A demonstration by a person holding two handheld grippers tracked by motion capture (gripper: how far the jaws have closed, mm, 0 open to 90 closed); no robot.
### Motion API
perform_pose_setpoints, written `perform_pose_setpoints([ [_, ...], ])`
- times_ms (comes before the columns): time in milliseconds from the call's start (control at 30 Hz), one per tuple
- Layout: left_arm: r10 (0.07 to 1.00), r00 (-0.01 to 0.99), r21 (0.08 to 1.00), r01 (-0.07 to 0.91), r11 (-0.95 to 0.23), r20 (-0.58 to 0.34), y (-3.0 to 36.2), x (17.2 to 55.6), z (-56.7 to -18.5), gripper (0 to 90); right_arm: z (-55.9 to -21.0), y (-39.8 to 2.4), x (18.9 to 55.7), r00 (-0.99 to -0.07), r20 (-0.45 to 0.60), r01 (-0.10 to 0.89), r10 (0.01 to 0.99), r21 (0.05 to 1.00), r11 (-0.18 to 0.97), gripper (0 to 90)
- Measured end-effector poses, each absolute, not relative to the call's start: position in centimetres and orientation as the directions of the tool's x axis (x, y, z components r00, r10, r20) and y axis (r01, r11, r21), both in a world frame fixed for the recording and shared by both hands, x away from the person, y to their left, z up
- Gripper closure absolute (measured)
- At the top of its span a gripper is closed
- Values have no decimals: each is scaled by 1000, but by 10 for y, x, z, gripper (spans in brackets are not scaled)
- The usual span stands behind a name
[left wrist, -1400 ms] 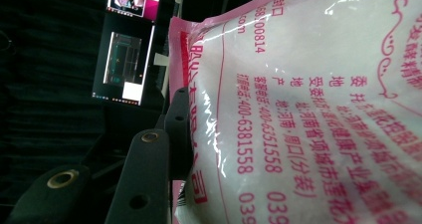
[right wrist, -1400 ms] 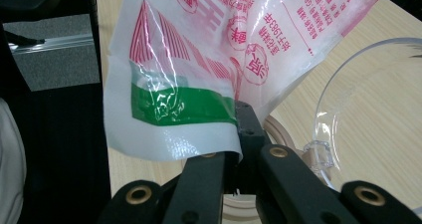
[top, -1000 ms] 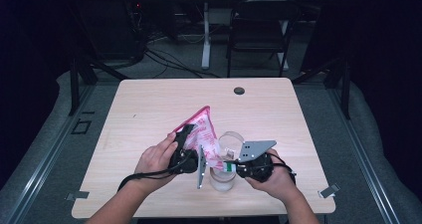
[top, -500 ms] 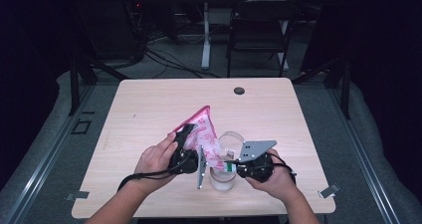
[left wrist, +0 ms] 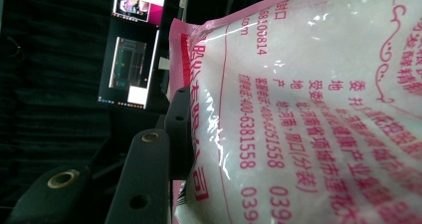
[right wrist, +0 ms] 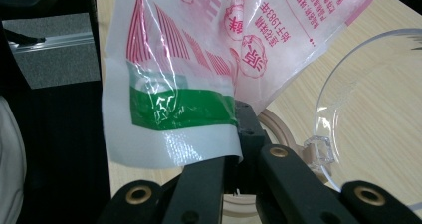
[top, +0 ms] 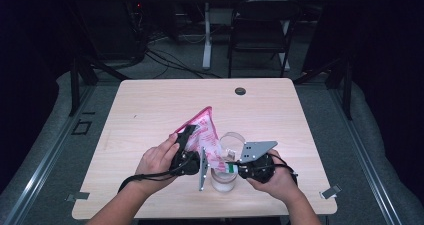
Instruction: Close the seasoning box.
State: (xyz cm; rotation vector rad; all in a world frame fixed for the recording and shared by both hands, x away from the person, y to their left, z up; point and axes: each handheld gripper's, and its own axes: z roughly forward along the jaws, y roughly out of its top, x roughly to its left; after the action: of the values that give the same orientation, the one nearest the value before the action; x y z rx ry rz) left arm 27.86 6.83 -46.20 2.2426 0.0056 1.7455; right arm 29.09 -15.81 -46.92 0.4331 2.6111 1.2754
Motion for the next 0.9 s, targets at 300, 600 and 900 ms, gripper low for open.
perform_pose_setpoints([
  [300,180,256,231,-182,-956,950,67,278,-463,628,-471,-159,292,-937,-44,180,347,791,585,900],
  [600,180,249,229,-185,-956,952,67,277,-463,628,-471,-159,292,-936,-47,179,349,791,586,900],
  [900,176,237,224,-195,-955,955,68,276,-462,628,-471,-158,292,-935,-47,178,350,793,583,900],
])
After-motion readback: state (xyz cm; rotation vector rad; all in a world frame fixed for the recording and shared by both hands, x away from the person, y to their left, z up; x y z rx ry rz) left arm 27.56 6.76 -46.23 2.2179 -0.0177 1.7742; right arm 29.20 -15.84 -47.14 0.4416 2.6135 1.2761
